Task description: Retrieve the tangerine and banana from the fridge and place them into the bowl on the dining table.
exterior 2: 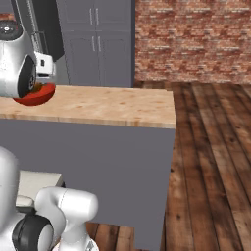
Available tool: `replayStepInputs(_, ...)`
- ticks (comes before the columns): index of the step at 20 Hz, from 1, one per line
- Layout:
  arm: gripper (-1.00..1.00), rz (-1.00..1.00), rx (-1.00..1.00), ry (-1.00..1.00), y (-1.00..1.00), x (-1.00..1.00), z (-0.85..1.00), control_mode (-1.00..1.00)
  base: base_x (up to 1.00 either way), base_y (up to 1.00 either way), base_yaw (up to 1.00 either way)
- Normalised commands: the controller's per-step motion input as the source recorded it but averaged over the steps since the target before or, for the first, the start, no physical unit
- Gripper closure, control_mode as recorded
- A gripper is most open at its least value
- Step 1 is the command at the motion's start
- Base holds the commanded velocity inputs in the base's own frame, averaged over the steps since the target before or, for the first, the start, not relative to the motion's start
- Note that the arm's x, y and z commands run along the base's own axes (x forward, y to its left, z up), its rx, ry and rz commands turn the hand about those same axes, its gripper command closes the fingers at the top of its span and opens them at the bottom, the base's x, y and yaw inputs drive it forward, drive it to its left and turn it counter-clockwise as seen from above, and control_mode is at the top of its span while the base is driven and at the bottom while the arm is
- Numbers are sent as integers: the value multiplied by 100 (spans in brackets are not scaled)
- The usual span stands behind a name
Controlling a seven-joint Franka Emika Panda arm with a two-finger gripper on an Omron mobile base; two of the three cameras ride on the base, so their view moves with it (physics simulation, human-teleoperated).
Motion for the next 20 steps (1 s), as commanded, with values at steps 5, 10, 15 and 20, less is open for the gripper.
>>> replayStepInputs(5,100,20,3,-2,38,35,0,-100,0,0,0)
replayStepInputs(10,100,19,0,-1,50,21,-5,-100,0,0,0)
replayStepInputs(15,100,16,0,0,40,30,-4,-100,0,0,0)
replayStepInputs(20,100,8,0,0,13,58,-21,-100,0,0,0)
